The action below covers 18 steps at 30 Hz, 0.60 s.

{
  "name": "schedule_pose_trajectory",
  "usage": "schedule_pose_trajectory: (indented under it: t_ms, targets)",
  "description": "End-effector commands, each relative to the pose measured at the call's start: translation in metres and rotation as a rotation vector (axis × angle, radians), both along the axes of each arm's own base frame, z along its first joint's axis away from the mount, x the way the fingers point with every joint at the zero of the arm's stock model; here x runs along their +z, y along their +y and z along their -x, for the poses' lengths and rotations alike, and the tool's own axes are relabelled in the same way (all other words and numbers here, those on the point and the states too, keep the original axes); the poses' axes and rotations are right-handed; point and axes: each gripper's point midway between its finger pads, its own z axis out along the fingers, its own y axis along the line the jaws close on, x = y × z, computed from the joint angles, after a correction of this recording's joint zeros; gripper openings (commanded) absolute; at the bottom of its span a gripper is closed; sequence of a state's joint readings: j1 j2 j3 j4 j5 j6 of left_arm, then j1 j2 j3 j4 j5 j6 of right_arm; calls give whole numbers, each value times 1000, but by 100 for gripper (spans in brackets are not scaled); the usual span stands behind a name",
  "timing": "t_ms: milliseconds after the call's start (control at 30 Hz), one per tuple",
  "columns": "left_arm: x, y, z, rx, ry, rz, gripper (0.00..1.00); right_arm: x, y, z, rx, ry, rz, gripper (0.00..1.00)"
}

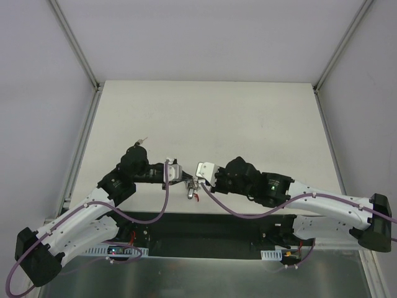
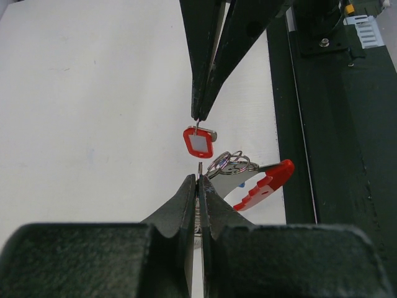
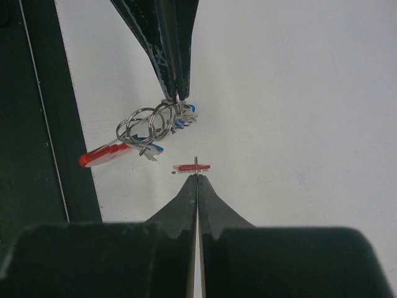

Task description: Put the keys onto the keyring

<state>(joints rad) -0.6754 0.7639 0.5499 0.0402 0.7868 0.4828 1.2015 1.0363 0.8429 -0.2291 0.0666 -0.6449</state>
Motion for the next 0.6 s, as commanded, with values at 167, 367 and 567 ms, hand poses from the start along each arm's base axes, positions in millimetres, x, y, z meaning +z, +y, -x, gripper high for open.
schedule_pose_trajectory:
  t_ms: [167,367,567]
  targets:
    - [31,-14,9,-87,-29,111,0,31,20,-5,13,-82,-92,1]
    - [31,-15,9,-87,-24,122,0,29,25,0,43,-61,-92,1]
    - [29,-15,8,-86,-21,119,0,33,26,2,47,-62,-105,1]
